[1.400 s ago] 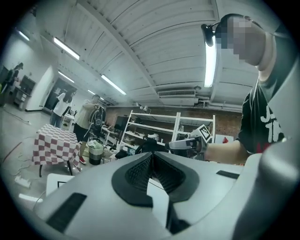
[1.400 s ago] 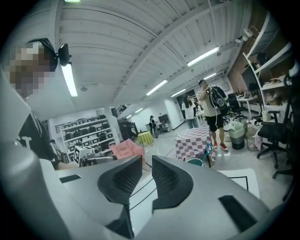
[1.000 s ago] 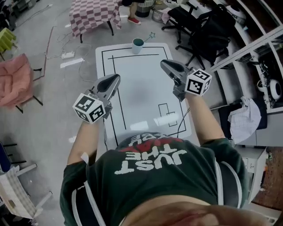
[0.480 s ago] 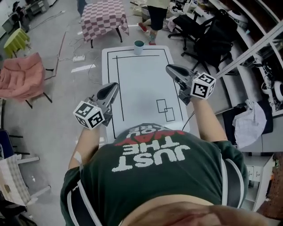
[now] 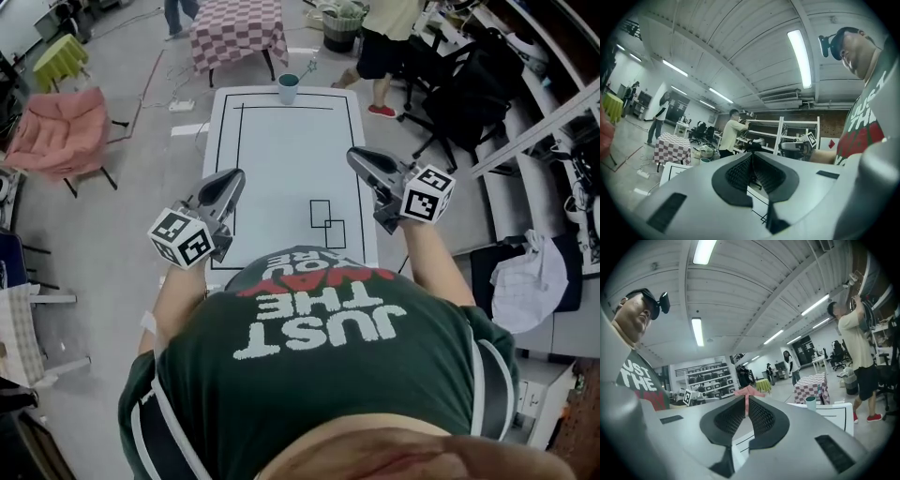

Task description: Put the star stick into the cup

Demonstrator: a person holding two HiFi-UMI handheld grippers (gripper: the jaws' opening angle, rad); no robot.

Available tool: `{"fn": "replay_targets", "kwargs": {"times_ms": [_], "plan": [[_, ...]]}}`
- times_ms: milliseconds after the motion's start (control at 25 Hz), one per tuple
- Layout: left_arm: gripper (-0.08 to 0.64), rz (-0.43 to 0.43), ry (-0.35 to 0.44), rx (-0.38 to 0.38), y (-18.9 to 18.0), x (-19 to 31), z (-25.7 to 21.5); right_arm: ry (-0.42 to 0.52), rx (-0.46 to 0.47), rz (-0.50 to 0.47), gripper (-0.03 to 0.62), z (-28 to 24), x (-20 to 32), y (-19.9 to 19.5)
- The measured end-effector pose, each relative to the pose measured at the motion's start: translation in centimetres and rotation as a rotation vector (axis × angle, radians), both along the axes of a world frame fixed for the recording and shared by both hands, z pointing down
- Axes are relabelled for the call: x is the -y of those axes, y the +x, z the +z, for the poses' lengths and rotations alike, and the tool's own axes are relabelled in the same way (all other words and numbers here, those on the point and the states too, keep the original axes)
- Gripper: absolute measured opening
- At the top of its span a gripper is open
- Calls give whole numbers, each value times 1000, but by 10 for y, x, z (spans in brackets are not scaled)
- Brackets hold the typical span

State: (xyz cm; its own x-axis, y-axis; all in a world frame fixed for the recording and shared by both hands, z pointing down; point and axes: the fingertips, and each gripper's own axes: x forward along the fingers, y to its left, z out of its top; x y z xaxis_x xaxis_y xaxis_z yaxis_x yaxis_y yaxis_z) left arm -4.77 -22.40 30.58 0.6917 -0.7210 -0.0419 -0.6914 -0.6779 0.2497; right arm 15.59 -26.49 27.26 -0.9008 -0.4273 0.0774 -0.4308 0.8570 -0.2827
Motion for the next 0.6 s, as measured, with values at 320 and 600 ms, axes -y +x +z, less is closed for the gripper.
{"fn": "replay_targets", "kwargs": {"times_ms": [320,600], "plan": [[20,-2,-25,-9,30,-20,13,19,-28,-50,45,15,-32,9],[20,15,-34,-20,37,-24,18,17,-31,-51,35,24,-33,2]]}}
